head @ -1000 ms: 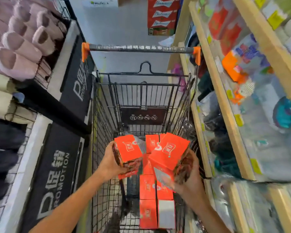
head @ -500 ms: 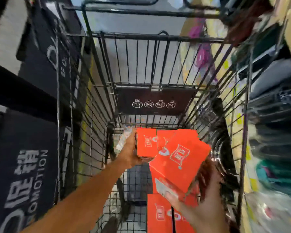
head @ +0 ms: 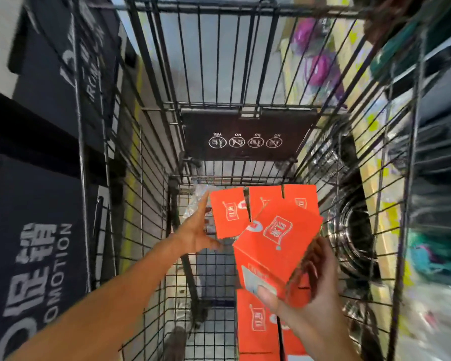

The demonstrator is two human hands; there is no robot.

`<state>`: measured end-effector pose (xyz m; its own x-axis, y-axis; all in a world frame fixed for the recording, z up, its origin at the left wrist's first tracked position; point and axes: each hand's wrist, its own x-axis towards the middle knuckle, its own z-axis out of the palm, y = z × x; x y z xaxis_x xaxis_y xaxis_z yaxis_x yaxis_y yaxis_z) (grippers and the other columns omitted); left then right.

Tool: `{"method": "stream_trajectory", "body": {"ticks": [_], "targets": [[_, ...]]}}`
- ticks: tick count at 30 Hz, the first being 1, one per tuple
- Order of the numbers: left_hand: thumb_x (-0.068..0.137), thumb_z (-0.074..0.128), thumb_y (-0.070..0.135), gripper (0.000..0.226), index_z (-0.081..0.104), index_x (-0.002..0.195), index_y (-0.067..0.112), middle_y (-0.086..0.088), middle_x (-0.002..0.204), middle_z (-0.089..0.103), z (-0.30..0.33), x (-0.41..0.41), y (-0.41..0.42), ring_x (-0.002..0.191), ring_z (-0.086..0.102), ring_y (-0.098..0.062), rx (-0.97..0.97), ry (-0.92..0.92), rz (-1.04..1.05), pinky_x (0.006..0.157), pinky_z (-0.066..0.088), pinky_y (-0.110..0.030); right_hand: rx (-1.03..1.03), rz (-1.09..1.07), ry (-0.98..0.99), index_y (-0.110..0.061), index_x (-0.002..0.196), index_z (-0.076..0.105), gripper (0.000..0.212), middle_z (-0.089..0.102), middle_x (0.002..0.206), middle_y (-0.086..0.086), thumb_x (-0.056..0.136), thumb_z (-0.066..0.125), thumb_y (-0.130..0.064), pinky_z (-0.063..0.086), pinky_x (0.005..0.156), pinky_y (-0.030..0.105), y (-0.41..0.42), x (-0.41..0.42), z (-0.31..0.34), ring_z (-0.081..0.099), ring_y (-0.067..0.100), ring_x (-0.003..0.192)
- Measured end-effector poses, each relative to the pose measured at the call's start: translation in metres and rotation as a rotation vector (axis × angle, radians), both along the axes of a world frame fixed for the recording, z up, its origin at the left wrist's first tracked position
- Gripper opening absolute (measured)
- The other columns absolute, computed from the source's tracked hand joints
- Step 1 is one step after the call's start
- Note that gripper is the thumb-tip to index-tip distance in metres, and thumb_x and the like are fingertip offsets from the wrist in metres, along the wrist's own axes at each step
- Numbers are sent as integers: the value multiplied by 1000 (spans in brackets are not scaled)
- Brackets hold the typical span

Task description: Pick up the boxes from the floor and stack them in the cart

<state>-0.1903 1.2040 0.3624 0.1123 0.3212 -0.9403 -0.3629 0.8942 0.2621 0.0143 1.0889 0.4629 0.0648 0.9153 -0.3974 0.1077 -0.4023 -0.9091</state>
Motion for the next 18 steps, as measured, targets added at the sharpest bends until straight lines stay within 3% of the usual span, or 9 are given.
{"method": "stream_trajectory", "body": {"ticks": [1, 3, 4, 6, 9, 11, 14, 16, 18], "targets": [[93, 49, 63, 55, 74, 106, 16, -13, 92, 73, 5, -6, 0, 91, 65, -28, 27, -18, -6, 74, 55, -48, -3, -5, -4, -49, 145, 24, 125, 46, 130, -48, 45, 99, -42, 39, 89, -3, 2, 1, 1, 46, -20, 124], [95, 58, 52, 47, 59, 129, 21, -11, 101, 73, 24, -12, 3, 87, 71, -21, 165, -53, -105, 73, 59, -46, -32, -52, 14, -54, 136, 26, 120, 48, 117, -55, 44, 101, -37, 40, 82, -5, 6, 2, 5, 48, -26, 115], [91, 68, 36, 52, 48, 137, 21, -9, 110, 70, 36, -17, 3, 87, 70, -12, 323, 22, -239, 77, 60, -44, -50, -58, 32, -57, 133, 26, 122, 49, 116, -55, 38, 101, -44, 41, 82, -4, 7, 2, 7, 49, -25, 114], [81, 75, 6, 77, 39, 146, 23, -7, 136, 56, 64, -28, -2, 107, 64, -2, 646, 155, -560, 97, 54, -39, -57, -46, 19, -65, 134, 25, 128, 46, 131, -46, 28, 96, -64, 45, 94, 6, 8, 2, 5, 48, -18, 125], [75, 78, 22, 88, 35, 150, 34, 8, 153, 42, 117, -34, 0, 140, 42, -14, 819, -59, -755, 113, 37, -45, -46, 29, 25, -70, 137, 23, 125, 42, 146, -29, 38, 99, -56, 46, 97, 12, 5, 3, 0, 44, -6, 135], [70, 85, 22, 105, 24, 153, 41, 14, 158, 34, 138, -33, -1, 146, 33, -13, 840, -151, -875, 117, 31, -47, 12, 94, 38, -57, 146, 24, 125, 45, 147, -23, 50, 102, -36, 47, 97, 12, 3, 2, -4, 47, 1, 137], [64, 95, 16, 126, 13, 151, 53, 25, 155, 31, 149, -28, -4, 143, 34, -1, 871, -22, -1100, 118, 31, -42, 71, 189, 59, -35, 152, 20, 125, 49, 141, -29, 58, 97, -9, 44, 100, 11, 4, -7, 1, 49, -2, 133], [62, 95, 15, 124, 16, 152, 50, 25, 152, 33, 152, -25, -5, 140, 37, -1, 926, 74, -1144, 116, 35, -38, 92, 243, 111, -21, 150, 17, 123, 52, 134, -30, 59, 94, 5, 42, 97, 6, 5, -14, 6, 51, -7, 128], [61, 96, 13, 119, 25, 152, 42, 18, 150, 36, 155, -29, -6, 140, 38, -8, 962, 129, -1111, 115, 36, -38, 104, 299, 128, -17, 150, 16, 120, 51, 135, -32, 61, 93, 7, 40, 98, 5, 7, -19, 6, 49, -9, 128]]}}
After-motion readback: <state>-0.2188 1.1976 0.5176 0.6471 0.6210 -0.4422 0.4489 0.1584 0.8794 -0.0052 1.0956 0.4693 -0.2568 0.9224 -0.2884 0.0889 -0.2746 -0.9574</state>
